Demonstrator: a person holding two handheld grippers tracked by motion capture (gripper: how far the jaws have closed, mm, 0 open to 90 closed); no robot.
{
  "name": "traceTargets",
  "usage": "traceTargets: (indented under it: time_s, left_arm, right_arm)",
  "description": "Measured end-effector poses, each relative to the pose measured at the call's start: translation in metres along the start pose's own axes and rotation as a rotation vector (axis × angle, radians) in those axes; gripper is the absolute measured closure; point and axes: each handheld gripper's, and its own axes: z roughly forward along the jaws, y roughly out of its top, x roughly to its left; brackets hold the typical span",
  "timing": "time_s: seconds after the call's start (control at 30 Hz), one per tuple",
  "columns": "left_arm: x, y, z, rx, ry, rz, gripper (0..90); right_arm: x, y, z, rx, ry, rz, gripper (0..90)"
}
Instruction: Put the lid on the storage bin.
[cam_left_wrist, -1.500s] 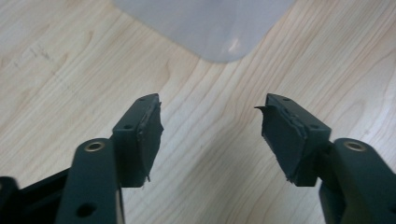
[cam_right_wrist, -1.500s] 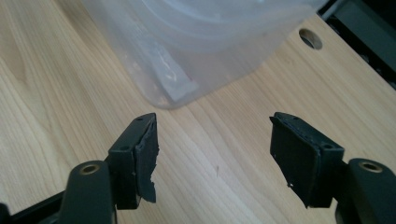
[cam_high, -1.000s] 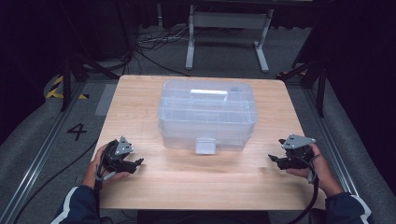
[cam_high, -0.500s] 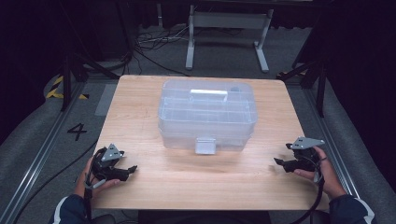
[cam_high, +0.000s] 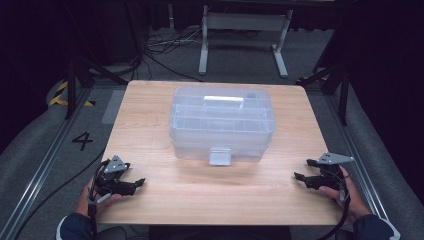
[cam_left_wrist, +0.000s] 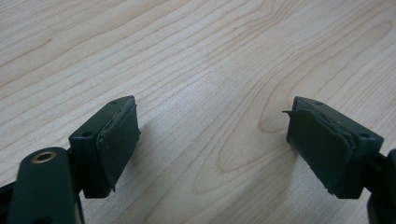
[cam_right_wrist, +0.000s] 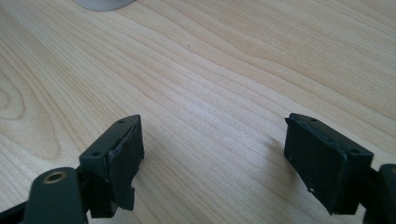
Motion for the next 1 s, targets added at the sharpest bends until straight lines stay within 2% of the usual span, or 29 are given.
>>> traceTargets:
  time_s: [0.6, 0.63, 1.0]
  left_arm:
    - [-0.0013, 0.0005, 0.0005, 0.005, 0.005, -0.006, 15.3]
    - [-0.0014, 0.0006, 0.0005, 0.006, 0.006, -0.006, 15.3]
    - [-0.0037, 0.0017, 0.0019, 0.007, 0.016, -0.020, 13.8]
  right_arm:
    - [0.0002, 0.0000, 0.0001, 0.000, -0.001, 0.002, 19.8]
    - [0.0000, 0.0001, 0.0004, 0.005, -0.011, 0.009, 16.7]
    - [-0.0002, 0.0003, 0.0007, 0.009, -0.015, 0.013, 15.8]
